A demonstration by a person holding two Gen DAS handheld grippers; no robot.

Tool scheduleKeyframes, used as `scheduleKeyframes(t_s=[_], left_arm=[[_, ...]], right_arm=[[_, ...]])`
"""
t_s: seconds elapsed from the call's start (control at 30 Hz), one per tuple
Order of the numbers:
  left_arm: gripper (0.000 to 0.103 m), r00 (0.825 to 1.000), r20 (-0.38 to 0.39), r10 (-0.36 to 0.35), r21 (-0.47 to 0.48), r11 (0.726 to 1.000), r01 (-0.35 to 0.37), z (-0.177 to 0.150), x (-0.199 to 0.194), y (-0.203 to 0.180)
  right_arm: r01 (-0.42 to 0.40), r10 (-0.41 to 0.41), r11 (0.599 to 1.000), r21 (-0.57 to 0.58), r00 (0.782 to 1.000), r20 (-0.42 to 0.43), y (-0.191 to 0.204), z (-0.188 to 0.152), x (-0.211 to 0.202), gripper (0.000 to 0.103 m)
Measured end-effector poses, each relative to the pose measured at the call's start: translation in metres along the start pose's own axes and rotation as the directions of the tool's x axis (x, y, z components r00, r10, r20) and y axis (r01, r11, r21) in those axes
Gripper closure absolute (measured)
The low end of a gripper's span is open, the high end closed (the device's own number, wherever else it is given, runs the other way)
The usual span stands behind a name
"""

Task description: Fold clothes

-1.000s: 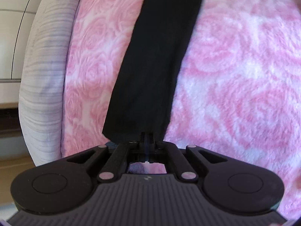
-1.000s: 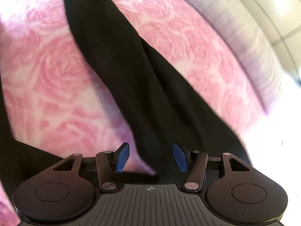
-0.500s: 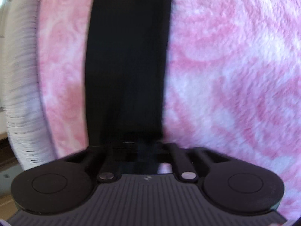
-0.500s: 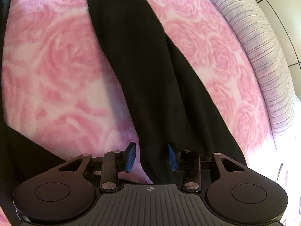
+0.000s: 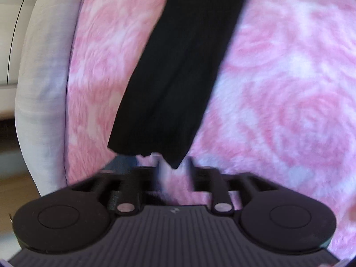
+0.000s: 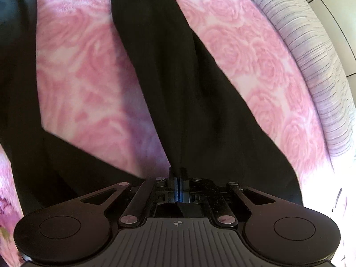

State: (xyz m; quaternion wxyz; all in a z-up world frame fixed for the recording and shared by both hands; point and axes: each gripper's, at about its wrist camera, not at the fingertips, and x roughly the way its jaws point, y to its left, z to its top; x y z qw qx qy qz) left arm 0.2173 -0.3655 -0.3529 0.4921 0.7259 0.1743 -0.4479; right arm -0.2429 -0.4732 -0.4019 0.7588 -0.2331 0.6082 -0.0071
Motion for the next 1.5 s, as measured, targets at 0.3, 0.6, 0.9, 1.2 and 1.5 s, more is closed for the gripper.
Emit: scheduleKeyframes(t_s=[0.3,0.6,0.9,1.2,1.5], left_arm=[[0.047,0.953,0.058,-0.296,-0.484,0.827,0.286,0.005,0.051,0.073],[0.098,0.961,0.111,-0.255,-0.428,0.86,0.278,-0.007,-0.026,0.054],[0.096,0.896,-0.025,-0.444,-0.347,0.844,0.409,-0.03,-0.077,-0.051],[0.075,0.826,0.053,-0.561,-0.442,0.728,0.524,-0.022,-0.099,-0.021],[0.049,0.937,0.055,-0.345,-0.352,0.871,0.342,0.015,-0.025,0.03]], right_arm=[[0.022,-0.022,0.995,-0.094,1.0,-0.001,0.008,-0.005,0.008,0.103],[0.04,-0.04,0.999,-0.015,0.999,0.021,-0.005,-0.003,-0.006,0.103],[-0.027,0.027,0.993,-0.119,1.0,-0.002,0.013,-0.021,-0.015,0.097],[-0.204,0.212,0.977,-0.063,0.963,0.165,-0.025,0.025,-0.051,0.072],[-0.218,0.206,0.975,0.043,0.96,0.19,-0.1,0.076,0.016,0.06]])
